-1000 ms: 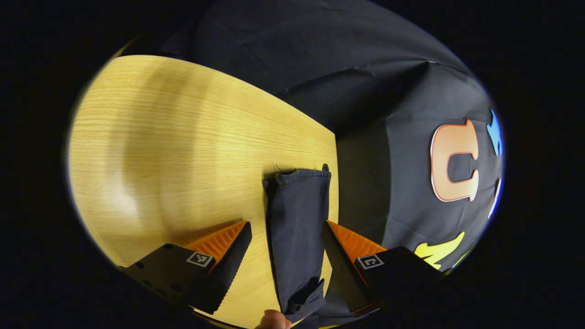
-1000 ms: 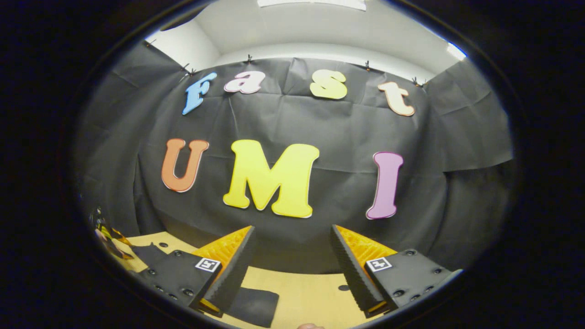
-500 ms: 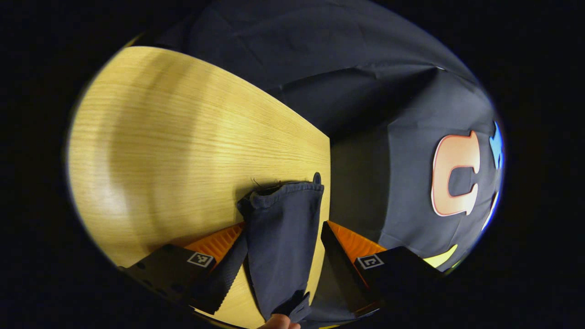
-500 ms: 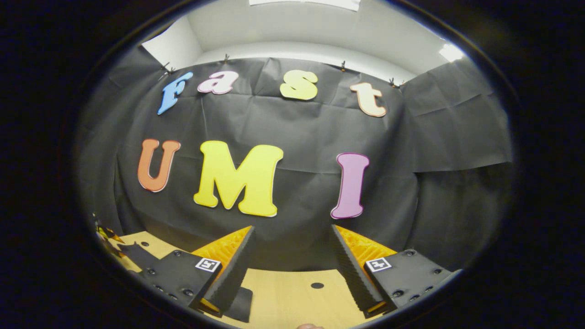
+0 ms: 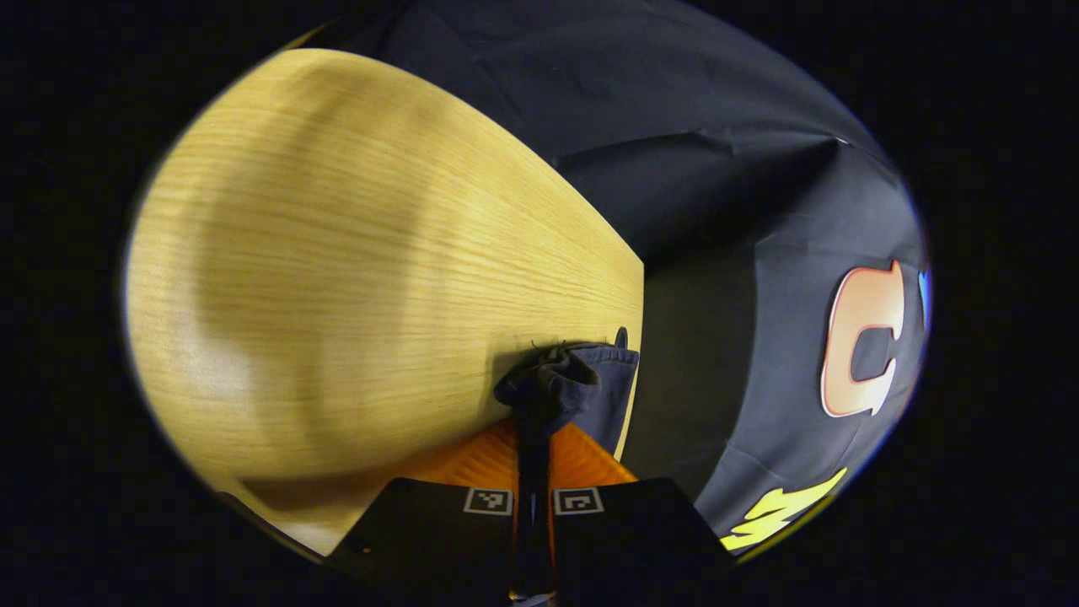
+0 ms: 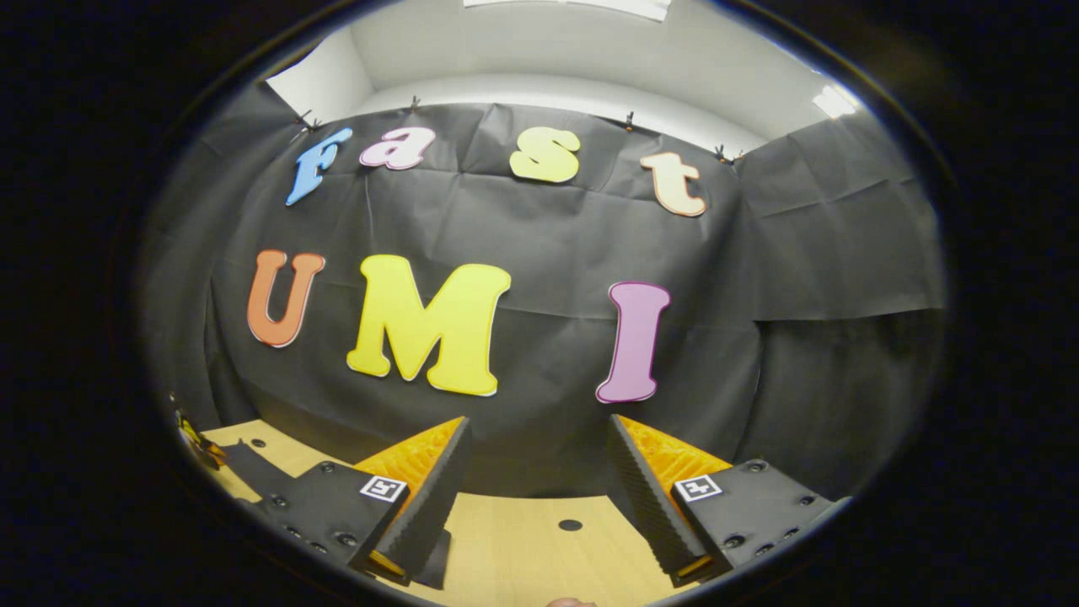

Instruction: Grasp the waist and the cuffs of the jeans and fold them to make the two legs overlap; first hold the waist and fold one-third of the jeans toward the cuffs, then hold the cuffs and fold the remaining one-third in the same direction to finish folding.

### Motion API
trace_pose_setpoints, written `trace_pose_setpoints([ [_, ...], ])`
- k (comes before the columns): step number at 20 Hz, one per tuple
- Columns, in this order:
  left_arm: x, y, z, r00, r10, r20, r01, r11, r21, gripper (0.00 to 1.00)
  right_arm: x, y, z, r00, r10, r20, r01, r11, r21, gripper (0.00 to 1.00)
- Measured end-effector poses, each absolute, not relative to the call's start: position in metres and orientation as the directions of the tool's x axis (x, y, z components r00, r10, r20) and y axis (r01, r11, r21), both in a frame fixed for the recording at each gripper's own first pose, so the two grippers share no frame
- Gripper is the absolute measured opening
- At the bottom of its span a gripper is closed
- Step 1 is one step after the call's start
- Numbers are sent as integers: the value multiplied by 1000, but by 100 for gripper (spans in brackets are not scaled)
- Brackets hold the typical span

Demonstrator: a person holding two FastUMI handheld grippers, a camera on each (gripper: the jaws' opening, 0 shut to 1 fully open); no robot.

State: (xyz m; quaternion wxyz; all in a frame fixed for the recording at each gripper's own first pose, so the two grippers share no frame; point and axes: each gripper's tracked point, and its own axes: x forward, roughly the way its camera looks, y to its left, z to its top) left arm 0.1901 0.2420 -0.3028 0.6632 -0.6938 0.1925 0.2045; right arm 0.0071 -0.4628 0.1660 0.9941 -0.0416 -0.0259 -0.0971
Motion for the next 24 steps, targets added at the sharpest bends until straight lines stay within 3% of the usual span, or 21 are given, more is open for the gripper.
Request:
trace_pose_setpoints([
  [4,190,242,-283,856,24,-517,-517,10,-856,4,5,-463,166,979,-195,60,199,978,-67,99],
  [10,198,223,-204,906,23,-423,-413,275,-868,3,-3,-464,158,982,-185,47,187,981,-56,99],
  [14,207,192,-139,941,-9,-339,-314,355,-880,3,-11,-469,156,983,-180,37,182,982,-57,99],
  [20,212,102,-57,972,-42,-230,-156,615,-773,4,-23,-487,157,977,-210,38,212,976,-48,98],
  [24,213,10,-33,964,-169,-206,-29,702,-712,3,-29,-495,154,976,-217,30,218,975,-48,99],
])
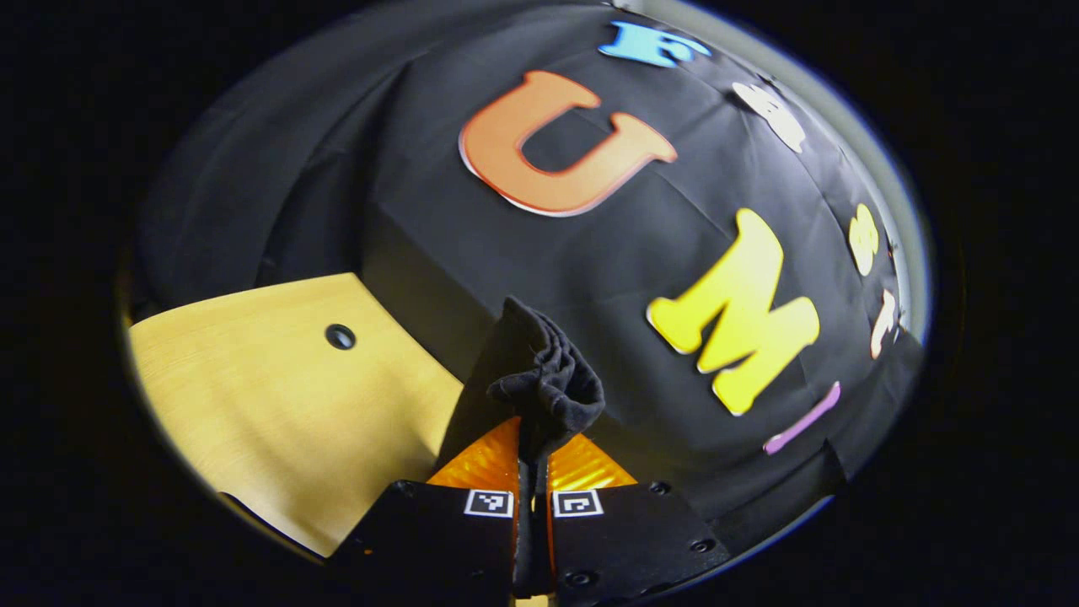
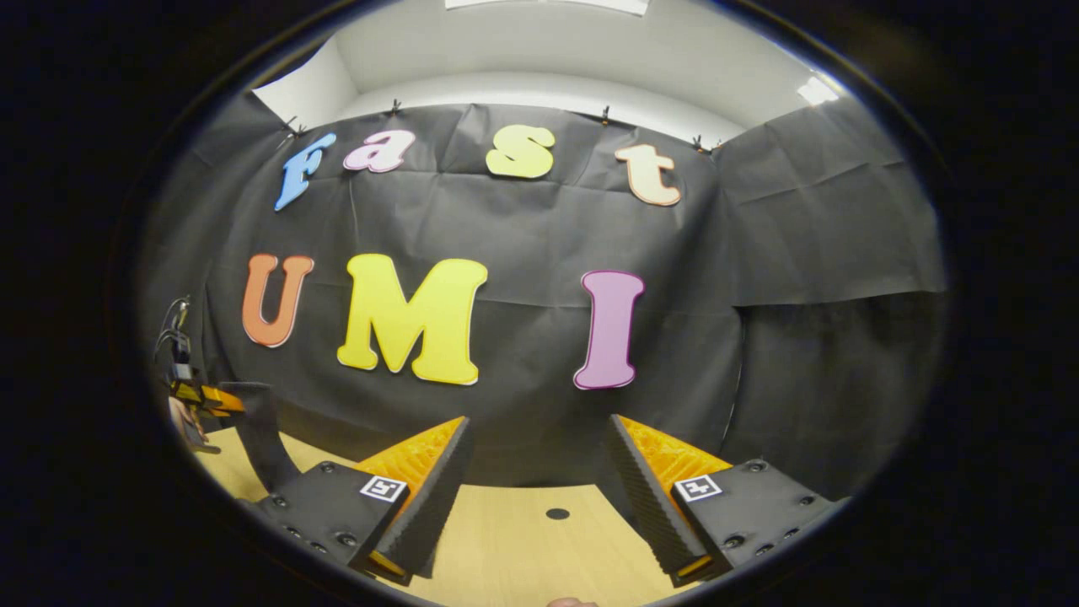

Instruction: Grasp the waist and the cuffs of the jeans and fold them to make the two legs overlap; first hold the waist and fold one-third of the jeans toward the cuffs, then hold the cuffs and fold the remaining one-third in the same direction to finish folding.

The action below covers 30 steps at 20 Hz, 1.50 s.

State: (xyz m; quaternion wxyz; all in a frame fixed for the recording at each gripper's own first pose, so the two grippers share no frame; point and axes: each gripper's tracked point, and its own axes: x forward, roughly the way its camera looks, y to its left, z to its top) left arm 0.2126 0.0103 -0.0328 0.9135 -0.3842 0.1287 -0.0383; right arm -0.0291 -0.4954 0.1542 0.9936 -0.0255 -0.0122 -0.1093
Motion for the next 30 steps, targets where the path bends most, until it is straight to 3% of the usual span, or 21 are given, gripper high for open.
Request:
trace_pose_setpoints([
  [6,199,-104,-52,915,-319,-248,97,769,-631,3,-42,-517,147,971,-237,15,237,970,-45,98],
  [11,177,-193,-110,843,-413,-345,210,843,-496,4,-53,-535,142,965,-261,-1,260,964,-45,99],
  [16,162,-217,-190,803,-371,-466,289,927,-238,4,-63,-551,141,958,-288,-13,287,957,-49,99],
  [21,168,-212,-243,827,-282,-487,319,948,-8,6,-66,-552,139,956,-293,-24,292,955,-47,98],
  [23,172,-208,-254,811,-304,-500,366,930,28,9,-64,-548,137,958,-284,-28,283,958,-46,99],
  [24,170,-205,-253,810,-309,-499,378,925,41,0,-62,-545,136,960,-279,-30,278,959,-46,99],
  [27,161,-212,-240,830,-313,-463,400,911,102,99,-58,-537,137,964,-264,-29,263,964,-46,99],
  [30,155,-200,-191,865,-337,-371,390,918,76,99,-52,-524,133,970,-241,-32,240,970,-34,99],
])
